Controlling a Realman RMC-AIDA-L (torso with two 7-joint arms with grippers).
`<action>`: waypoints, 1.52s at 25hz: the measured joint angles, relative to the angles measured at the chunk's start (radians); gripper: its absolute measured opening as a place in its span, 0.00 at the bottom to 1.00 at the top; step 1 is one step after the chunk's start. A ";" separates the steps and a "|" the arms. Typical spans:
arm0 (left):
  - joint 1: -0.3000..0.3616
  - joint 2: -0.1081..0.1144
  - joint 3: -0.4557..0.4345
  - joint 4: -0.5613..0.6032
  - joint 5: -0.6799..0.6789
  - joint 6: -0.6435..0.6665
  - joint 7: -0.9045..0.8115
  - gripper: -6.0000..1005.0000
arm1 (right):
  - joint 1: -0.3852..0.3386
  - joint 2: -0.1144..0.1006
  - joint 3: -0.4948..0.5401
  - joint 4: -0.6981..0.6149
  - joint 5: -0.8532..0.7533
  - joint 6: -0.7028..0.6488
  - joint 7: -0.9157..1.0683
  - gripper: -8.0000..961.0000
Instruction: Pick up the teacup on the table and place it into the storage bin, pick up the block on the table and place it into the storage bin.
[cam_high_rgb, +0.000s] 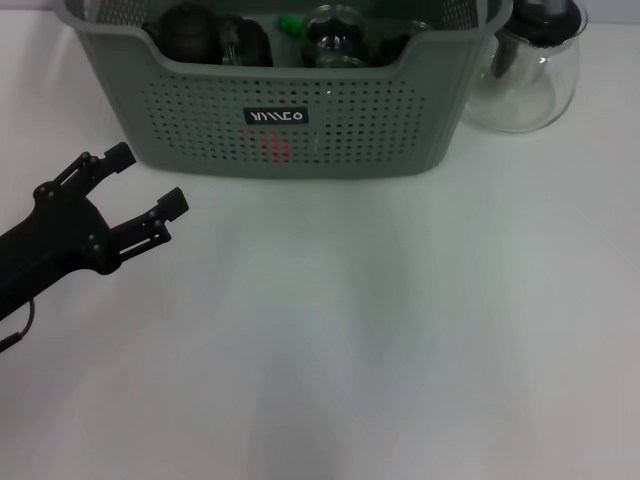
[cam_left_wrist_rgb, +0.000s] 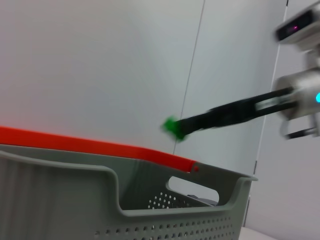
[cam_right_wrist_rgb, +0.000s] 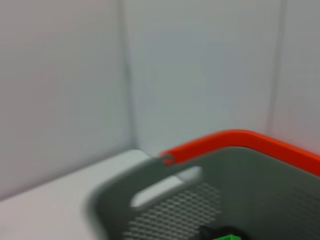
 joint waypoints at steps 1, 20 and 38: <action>-0.001 0.001 0.000 -0.002 0.000 -0.003 0.000 0.94 | 0.050 0.000 -0.002 0.088 -0.017 0.059 -0.001 0.15; -0.009 0.003 -0.005 -0.007 0.000 -0.018 -0.002 0.94 | 0.169 0.005 -0.003 0.294 -0.036 0.327 -0.093 0.40; -0.105 0.070 0.136 0.086 0.223 0.113 -0.115 0.94 | -0.585 -0.008 0.355 0.139 0.564 -0.705 -1.062 0.98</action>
